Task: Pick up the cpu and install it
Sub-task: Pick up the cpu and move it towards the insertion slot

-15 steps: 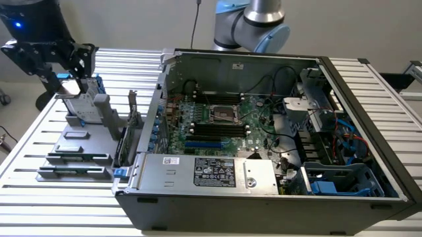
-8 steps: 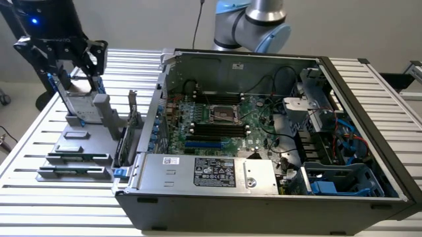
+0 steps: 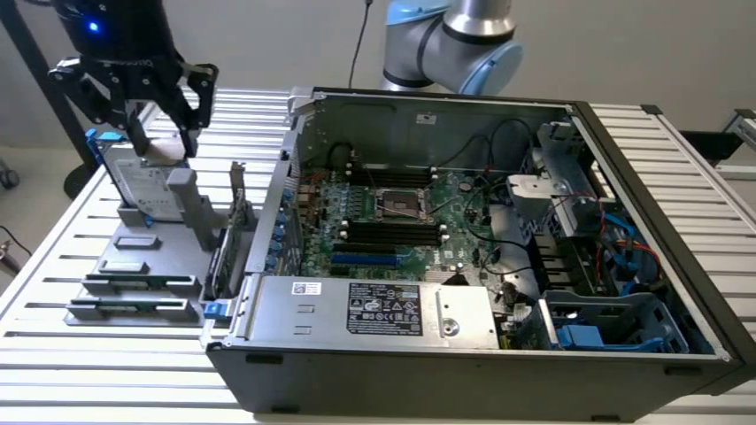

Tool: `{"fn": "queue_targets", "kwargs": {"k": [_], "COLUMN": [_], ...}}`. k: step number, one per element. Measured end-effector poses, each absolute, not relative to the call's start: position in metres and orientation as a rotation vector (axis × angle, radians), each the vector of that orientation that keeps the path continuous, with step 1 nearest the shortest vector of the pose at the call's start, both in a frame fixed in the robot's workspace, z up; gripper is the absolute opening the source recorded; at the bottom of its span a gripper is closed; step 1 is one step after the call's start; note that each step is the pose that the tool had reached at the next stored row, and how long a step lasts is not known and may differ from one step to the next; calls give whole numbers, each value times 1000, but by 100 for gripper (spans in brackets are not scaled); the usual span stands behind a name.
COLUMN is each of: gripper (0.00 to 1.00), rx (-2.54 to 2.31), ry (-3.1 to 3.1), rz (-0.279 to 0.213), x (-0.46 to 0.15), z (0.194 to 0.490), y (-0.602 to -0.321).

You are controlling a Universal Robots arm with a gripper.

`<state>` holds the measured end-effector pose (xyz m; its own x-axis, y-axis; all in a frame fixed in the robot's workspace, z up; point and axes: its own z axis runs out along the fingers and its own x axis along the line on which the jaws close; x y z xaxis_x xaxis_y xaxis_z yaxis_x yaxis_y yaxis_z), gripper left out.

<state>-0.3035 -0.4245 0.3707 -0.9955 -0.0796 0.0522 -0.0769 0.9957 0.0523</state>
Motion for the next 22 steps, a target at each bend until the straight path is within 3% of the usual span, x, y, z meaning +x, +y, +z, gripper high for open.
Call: {"fn": "queue_targets", "kwargs": {"k": [22], "gripper": [55], "rx": [127], "ry": [-3078], "rz": [-85], "x": [-206], "z": [386], "y": [-424]}}
